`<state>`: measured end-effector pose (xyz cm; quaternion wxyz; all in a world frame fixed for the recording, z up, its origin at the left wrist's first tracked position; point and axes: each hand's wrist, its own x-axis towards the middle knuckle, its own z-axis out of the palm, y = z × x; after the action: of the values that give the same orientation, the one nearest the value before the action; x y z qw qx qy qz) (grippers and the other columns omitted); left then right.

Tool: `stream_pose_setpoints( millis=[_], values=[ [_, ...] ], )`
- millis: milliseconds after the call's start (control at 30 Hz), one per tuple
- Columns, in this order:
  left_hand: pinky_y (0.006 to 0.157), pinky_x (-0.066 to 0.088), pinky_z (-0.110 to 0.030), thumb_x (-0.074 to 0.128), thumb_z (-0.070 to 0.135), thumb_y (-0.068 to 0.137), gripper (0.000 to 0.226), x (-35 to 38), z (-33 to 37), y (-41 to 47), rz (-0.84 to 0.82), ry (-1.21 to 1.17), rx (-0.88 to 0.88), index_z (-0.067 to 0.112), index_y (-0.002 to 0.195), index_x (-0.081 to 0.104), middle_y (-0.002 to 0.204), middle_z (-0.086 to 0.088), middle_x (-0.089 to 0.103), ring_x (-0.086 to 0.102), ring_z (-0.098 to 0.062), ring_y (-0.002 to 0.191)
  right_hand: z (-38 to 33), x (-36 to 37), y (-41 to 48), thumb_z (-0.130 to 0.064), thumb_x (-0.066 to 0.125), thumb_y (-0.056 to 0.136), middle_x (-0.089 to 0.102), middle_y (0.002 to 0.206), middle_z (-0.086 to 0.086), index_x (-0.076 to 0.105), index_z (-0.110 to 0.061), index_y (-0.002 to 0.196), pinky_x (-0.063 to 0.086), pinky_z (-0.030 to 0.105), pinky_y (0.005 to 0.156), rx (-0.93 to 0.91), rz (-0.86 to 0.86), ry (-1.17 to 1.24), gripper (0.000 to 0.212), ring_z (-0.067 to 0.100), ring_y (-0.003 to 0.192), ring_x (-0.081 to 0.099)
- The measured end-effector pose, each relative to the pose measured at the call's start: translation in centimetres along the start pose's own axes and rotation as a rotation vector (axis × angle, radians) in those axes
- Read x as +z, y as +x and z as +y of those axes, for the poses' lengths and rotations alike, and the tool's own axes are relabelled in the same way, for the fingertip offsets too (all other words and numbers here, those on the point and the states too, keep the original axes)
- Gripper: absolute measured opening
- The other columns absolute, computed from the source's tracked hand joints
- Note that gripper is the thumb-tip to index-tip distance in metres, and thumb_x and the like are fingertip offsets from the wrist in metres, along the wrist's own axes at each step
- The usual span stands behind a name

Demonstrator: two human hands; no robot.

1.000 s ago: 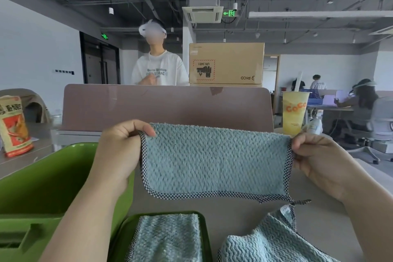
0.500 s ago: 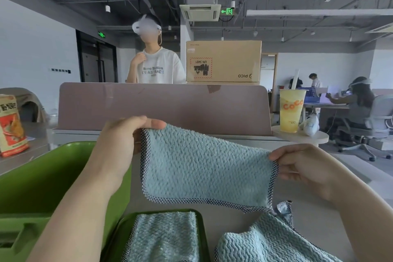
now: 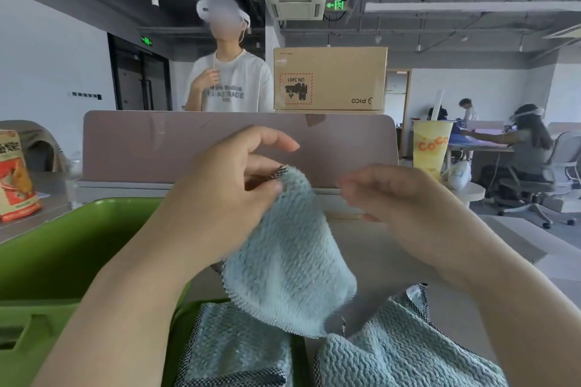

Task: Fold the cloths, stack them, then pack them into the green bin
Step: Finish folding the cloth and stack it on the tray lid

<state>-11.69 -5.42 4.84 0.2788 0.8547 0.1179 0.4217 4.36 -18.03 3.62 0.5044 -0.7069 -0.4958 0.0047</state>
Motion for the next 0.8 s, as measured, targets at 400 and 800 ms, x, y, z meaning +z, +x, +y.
stream_pose_setpoints(
  millis=[400,800],
  values=[
    [0.087,0.054,-0.036,0.071,0.001,0.079,0.036,-0.7,1.5,-0.3,0.127,-0.169,0.140,0.037,0.083,0.067,0.087,0.015,0.075,0.070,-0.004,0.084,-2.8,2.4,-1.8,-0.032,0.061,0.088,0.075,0.089,-0.012,0.073,-0.024,0.095,0.054,0.016,0.068,-0.210,0.009,0.207,0.015,-0.004,0.078,0.068],
    [0.081,0.053,-0.037,0.066,0.048,0.075,0.024,-0.7,1.3,-0.3,-0.029,-0.133,0.057,0.034,0.095,0.071,0.084,0.016,0.074,0.069,-0.002,0.082,-3.4,2.4,-2.4,-0.025,0.067,0.085,0.075,0.078,0.002,0.073,-0.018,0.081,0.054,0.040,0.067,-0.262,0.142,0.182,0.010,0.023,0.074,0.069]
  ],
)
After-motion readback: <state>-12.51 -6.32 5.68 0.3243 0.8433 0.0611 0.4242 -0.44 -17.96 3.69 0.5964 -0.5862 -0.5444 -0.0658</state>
